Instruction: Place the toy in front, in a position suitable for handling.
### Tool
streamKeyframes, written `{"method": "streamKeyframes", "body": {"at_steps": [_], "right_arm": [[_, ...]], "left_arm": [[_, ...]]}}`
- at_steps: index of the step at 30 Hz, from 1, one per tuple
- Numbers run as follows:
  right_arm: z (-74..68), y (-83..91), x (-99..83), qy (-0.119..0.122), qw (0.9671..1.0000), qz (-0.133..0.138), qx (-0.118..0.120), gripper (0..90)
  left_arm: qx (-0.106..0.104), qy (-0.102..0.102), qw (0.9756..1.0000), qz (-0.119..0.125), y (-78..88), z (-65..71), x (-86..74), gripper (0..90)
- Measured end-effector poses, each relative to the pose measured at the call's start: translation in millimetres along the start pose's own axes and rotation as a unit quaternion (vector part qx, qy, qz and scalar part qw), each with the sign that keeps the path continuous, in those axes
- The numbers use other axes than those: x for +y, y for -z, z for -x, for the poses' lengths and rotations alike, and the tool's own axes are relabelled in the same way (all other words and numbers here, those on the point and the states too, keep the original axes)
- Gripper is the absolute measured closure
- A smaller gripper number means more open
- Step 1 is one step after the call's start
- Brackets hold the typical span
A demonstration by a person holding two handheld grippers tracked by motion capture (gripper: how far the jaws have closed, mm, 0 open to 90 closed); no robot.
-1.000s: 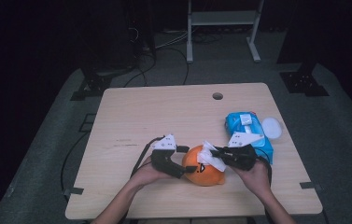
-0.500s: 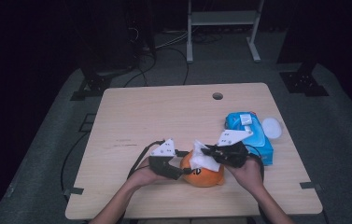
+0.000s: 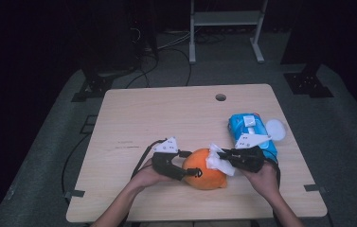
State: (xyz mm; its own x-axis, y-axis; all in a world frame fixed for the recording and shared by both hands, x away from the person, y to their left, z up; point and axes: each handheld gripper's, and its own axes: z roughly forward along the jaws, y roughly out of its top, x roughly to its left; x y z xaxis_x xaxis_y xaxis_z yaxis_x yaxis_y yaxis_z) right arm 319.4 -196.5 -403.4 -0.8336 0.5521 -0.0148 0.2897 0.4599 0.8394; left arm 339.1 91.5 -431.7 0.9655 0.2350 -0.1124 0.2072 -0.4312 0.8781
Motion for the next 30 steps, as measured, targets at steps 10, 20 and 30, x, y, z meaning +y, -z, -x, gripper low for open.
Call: {"method": "streamKeyframes", "body": {"at_steps": [10, 20, 30], "right_arm": [[-21.5, -30.8, 35.8, 0.049, 0.9983, 0.006, 0.033, 82.7], [12.4, -5.5, 0.6, -0.007, 1.0, -0.003, -0.005, 82.7], [-11.1, 11.4, -5.2, 0.016, 0.9987, 0.024, 0.042, 82.6]], "left_arm": [[0.006, -0.056, 0.9983, -0.014, 0.1, 12.3, 2.2, 37.1], [-0.009, -0.019, 0.9998, -0.006, 2.7, 0.1, -6.5, 33.9], [-0.051, 0.082, 0.9953, -0.009, -1.5, -8.2, -2.5, 8.9]]}}
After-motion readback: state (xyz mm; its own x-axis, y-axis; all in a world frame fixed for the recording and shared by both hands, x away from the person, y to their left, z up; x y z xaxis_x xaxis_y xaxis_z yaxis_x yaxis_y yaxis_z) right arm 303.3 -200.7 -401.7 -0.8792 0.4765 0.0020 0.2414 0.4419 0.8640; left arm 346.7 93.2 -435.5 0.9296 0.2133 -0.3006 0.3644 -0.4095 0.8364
